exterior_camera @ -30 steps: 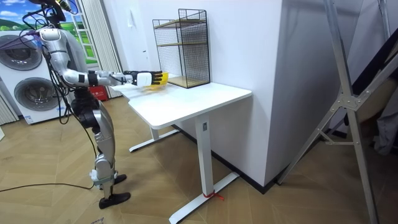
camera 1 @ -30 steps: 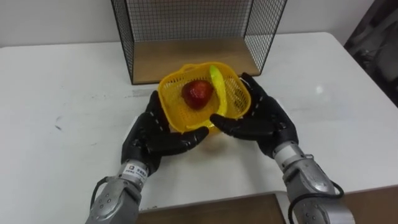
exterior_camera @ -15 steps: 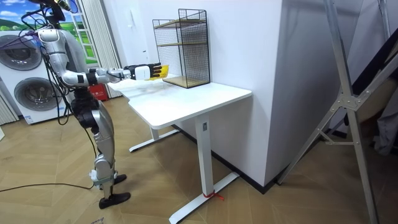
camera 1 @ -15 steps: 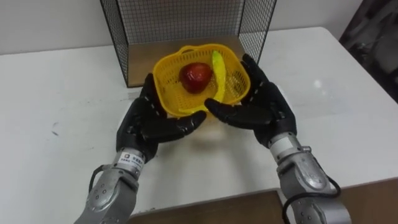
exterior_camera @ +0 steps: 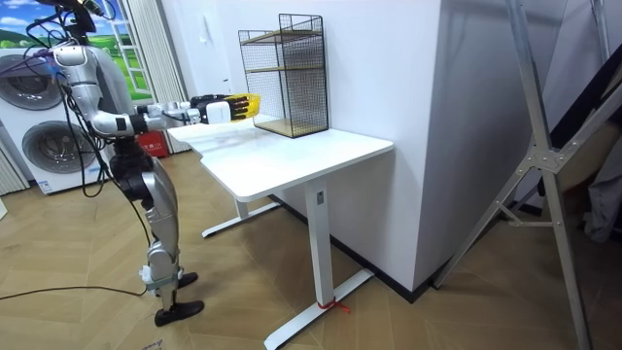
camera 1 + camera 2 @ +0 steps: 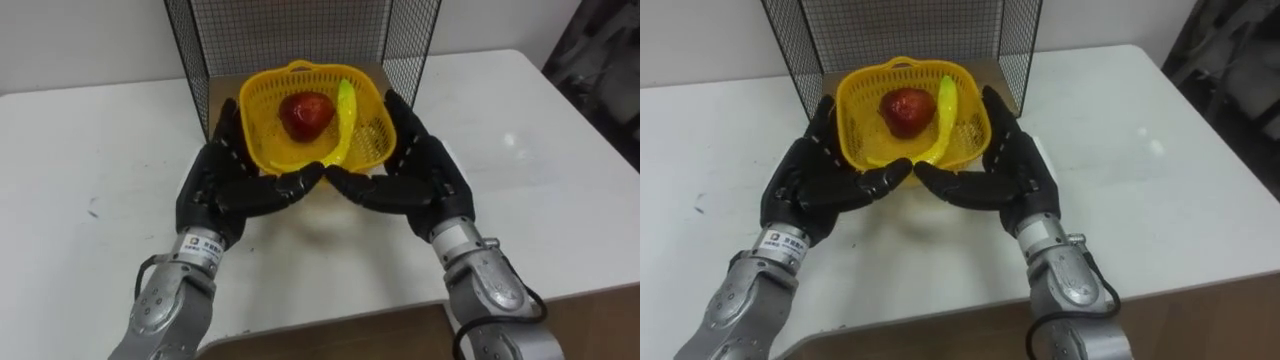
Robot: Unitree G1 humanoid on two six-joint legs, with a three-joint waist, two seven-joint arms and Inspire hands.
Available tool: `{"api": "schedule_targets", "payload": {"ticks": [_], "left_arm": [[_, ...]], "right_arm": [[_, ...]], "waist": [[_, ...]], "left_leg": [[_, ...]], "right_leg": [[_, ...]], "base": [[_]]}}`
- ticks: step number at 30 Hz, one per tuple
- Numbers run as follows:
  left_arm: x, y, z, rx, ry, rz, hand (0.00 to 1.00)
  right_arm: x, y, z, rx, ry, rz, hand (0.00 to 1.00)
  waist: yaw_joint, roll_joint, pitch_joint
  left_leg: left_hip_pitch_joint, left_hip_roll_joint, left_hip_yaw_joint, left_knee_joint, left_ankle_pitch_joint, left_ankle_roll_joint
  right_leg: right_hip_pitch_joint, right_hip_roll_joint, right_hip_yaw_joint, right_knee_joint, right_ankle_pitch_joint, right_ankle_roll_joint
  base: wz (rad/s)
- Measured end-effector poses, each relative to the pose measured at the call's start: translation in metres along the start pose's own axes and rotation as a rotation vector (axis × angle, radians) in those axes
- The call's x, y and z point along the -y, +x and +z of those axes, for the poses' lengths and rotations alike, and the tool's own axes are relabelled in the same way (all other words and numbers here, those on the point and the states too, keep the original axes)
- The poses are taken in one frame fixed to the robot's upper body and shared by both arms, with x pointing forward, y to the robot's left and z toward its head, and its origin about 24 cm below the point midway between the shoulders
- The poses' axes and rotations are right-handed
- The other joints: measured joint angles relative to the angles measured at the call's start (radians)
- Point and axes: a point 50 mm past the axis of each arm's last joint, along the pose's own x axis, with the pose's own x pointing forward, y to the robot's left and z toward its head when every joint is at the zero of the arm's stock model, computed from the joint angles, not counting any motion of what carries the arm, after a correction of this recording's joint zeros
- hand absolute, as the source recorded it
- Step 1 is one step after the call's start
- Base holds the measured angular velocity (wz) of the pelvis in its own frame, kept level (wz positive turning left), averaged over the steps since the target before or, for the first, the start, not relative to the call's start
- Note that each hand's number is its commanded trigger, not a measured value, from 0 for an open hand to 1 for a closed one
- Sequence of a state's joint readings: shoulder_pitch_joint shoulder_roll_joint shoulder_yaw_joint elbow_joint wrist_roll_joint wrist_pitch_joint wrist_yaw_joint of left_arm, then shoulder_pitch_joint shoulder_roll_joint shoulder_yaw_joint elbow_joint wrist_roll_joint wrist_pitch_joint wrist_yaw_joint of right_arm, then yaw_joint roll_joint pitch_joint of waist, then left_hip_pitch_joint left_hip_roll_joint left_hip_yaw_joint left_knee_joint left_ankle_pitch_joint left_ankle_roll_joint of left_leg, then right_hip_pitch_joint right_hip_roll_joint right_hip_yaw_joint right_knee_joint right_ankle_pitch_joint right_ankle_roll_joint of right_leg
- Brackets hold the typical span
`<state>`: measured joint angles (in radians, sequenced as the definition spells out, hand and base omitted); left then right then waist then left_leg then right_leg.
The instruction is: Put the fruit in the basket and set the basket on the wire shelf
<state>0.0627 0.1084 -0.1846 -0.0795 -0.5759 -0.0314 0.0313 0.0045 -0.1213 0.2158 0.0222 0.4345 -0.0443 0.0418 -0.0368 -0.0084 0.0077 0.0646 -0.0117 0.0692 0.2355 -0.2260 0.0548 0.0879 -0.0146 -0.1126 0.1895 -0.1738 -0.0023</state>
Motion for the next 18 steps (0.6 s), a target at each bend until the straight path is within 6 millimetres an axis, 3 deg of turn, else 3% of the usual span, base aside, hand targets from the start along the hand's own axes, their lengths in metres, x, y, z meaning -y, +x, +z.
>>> {"api": "schedule_targets", "payload": {"ticks": [4,5,7,9,13,15,16,17,18], "left_arm": [[-0.001,0.0,0.001,0.006,0.029,0.004,0.0],[-0.003,0.0,0.002,0.013,0.051,0.011,0.0],[-0.005,0.0,0.003,0.014,0.07,0.019,0.0],[-0.008,0.0,0.005,0.023,0.071,0.028,0.0],[-0.01,0.0,0.006,0.027,0.072,0.038,0.0],[-0.011,0.0,0.007,0.029,0.075,0.04,0.0],[-0.011,-0.001,0.005,0.023,0.067,0.043,0.0],[-0.009,-0.001,0.005,0.029,0.056,0.04,0.0],[-0.009,-0.001,0.006,0.04,0.055,0.039,0.0]], "right_arm": [[0.002,-0.008,-0.008,-0.031,0.022,-0.009,0.0],[0.001,-0.008,-0.01,-0.038,0.024,0.0,0.0],[0.001,-0.011,-0.013,-0.05,0.021,0.008,0.0],[0.001,-0.012,-0.014,-0.053,0.021,0.019,0.0],[0.001,-0.014,-0.016,-0.063,0.025,0.026,0.0],[0.0,-0.014,-0.016,-0.062,0.036,0.031,0.0],[0.001,-0.015,-0.018,-0.069,0.043,0.031,0.0],[0.002,-0.015,-0.017,-0.069,0.036,0.034,0.0],[0.002,-0.015,-0.017,-0.067,0.034,0.032,0.0]], "waist": [[0.021,-0.009,0.0045],[0.033,-0.013,0.0116],[0.045,-0.023,0.0169],[0.05,-0.022,0.0171],[0.055,-0.015,0.0149],[0.058,-0.011,0.0161],[0.063,-0.016,0.0149],[0.069,-0.016,0.0141],[0.073,-0.014,0.0137]], "left_leg": [[-0.017,0.007,0.012,0.06,-0.011,-0.014],[-0.031,0.014,0.011,0.111,-0.027,-0.018],[-0.054,0.026,0.013,0.193,-0.056,-0.027],[-0.09,0.047,0.014,0.268,-0.092,-0.037],[-0.147,0.067,0.023,0.33,-0.097,-0.046],[-0.219,0.076,0.021,0.443,-0.06,-0.07],[-0.266,0.059,0.005,0.46,-0.059,-0.066],[-0.3,0.036,0.0,0.348,-0.049,-0.067],[-0.33,0.03,-0.003,0.24,0.014,-0.062]], "right_leg": [[-0.016,0.001,0.006,0.049,-0.018,-0.004],[-0.021,0.004,0.006,0.079,-0.032,-0.011],[-0.036,0.008,0.006,0.127,-0.066,-0.019],[-0.057,0.023,0.0,0.18,-0.096,-0.032],[-0.112,0.042,0.009,0.226,-0.116,-0.055],[-0.111,0.042,0.018,0.227,-0.109,-0.068],[-0.104,0.033,0.029,0.23,-0.11,-0.07],[-0.106,0.027,0.035,0.237,-0.121,-0.078],[-0.116,0.026,0.046,0.264,-0.14,-0.075]], "base": [[-0.05],[-0.14],[-0.1],[0.02],[0.03],[-0.03],[-0.11],[-0.31],[-0.39]]}}
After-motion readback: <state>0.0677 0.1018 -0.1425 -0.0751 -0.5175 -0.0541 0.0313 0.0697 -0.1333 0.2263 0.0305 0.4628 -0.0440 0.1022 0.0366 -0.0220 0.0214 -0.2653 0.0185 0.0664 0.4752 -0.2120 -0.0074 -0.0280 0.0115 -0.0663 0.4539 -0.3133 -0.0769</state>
